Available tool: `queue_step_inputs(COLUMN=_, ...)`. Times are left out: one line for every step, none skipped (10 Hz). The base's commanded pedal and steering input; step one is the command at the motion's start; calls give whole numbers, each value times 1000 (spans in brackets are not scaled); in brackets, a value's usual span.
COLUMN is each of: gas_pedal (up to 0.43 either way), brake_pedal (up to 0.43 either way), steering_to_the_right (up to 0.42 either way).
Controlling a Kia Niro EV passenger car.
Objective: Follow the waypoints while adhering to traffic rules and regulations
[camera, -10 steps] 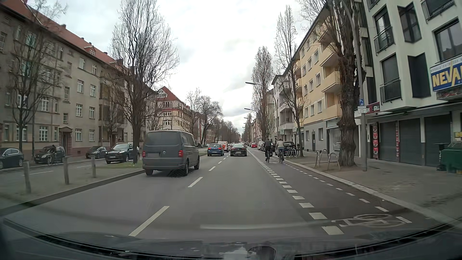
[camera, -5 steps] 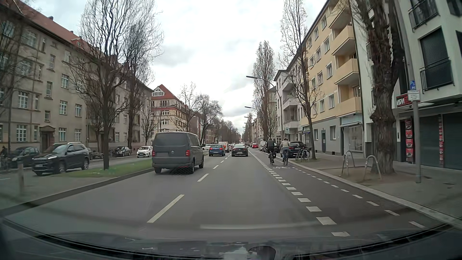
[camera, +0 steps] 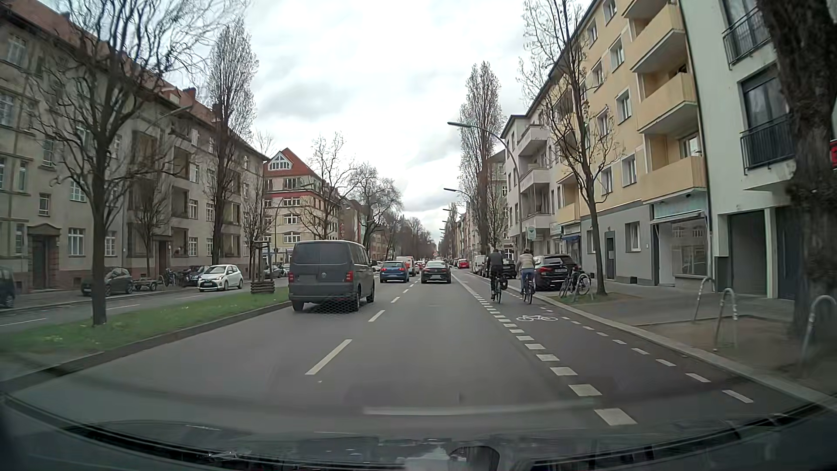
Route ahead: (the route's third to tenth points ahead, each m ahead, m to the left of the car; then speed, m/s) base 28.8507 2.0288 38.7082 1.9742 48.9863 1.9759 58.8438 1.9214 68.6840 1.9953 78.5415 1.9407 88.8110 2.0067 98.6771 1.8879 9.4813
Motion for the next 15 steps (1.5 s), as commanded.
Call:
queue_step_inputs(gas_pedal=130, brake_pedal=12, steering_to_the_right=1)
queue_step_inputs(gas_pedal=130, brake_pedal=12, steering_to_the_right=0)
queue_step_inputs(gas_pedal=118, brake_pedal=12, steering_to_the_right=0)
queue_step_inputs(gas_pedal=87, brake_pedal=12, steering_to_the_right=0)
queue_step_inputs(gas_pedal=0, brake_pedal=12, steering_to_the_right=0)
queue_step_inputs(gas_pedal=0, brake_pedal=12, steering_to_the_right=1)
queue_step_inputs(gas_pedal=0, brake_pedal=12, steering_to_the_right=1)
queue_step_inputs(gas_pedal=0, brake_pedal=12, steering_to_the_right=3)
queue_step_inputs(gas_pedal=28, brake_pedal=12, steering_to_the_right=3)
queue_step_inputs(gas_pedal=28, brake_pedal=12, steering_to_the_right=2)
queue_step_inputs(gas_pedal=28, brake_pedal=18, steering_to_the_right=0)
queue_step_inputs(gas_pedal=28, brake_pedal=12, steering_to_the_right=-1)
queue_step_inputs(gas_pedal=28, brake_pedal=12, steering_to_the_right=-1)
queue_step_inputs(gas_pedal=47, brake_pedal=18, steering_to_the_right=-1)
queue_step_inputs(gas_pedal=87, brake_pedal=12, steering_to_the_right=-4)
